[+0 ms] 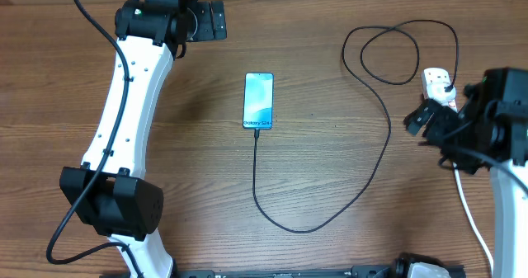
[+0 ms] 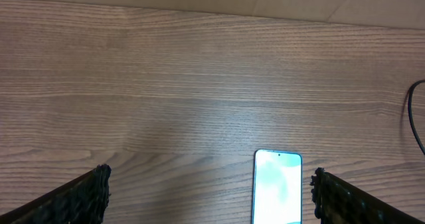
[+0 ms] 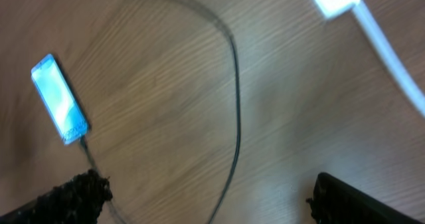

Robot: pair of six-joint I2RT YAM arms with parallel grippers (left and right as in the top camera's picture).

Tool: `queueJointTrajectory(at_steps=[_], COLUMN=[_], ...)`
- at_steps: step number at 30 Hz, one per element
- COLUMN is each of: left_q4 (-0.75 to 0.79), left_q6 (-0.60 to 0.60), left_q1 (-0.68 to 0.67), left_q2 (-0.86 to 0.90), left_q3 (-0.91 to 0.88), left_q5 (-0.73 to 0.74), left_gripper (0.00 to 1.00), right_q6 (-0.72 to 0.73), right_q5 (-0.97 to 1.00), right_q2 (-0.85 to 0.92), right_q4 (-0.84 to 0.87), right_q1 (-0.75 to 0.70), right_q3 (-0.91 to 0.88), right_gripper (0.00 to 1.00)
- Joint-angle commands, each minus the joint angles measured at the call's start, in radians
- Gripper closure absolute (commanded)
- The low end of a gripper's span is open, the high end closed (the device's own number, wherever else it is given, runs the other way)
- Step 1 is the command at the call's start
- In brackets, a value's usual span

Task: Plug charger to phone and switch on socket
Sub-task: 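Pull the right gripper back down and away from the power strip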

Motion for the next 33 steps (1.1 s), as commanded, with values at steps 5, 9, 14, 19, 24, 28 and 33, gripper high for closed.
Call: queueJointTrajectory(at_steps=[5,9,14,19,24,28,33], left_q4=[0.001,0.001,0.001,0.001,0.001,0.001,0.001], left_q6=[0.015,0.015,0.015,0.015,0.015,0.015,0.015], left_q1=[0.002,0.002,0.002,0.002,0.002,0.002,0.002], left_q2=[0.003,0.003,0.003,0.003,0.003,0.003,0.003], left_q3=[-0.003,-0.003,-0.003,-0.003,-0.003,-0.003,-0.003], left_q5=[-0.013,-0.013,-0.013,-0.013,-0.013,-0.013,-0.013], left_gripper=[0.00,0.00,0.00,0.00,0.01,0.01,0.00], right_q6=[0.051,0.050,0.050,0.051,0.055,0.054,0.054], right_q5=[-0.035,-0.030,-0.015,-0.015,-0.014,-0.011,-0.011], right_q2=[-0.013,-0.013,-0.014,-0.019,-0.064,-0.144,-0.255], right_q4=[-0.135,-0.137,-0.143,-0.143,-0.117,-0.067,-0.020], right_q1=[0.045,0.045,0.045,0.052,0.071,0.094,0.109], right_q3=[-0.013,-0.013,-0.013,-0.013,-0.013,-0.013,-0.014], right_gripper=[0.00,0.00,0.00,0.00,0.00,0.00,0.00])
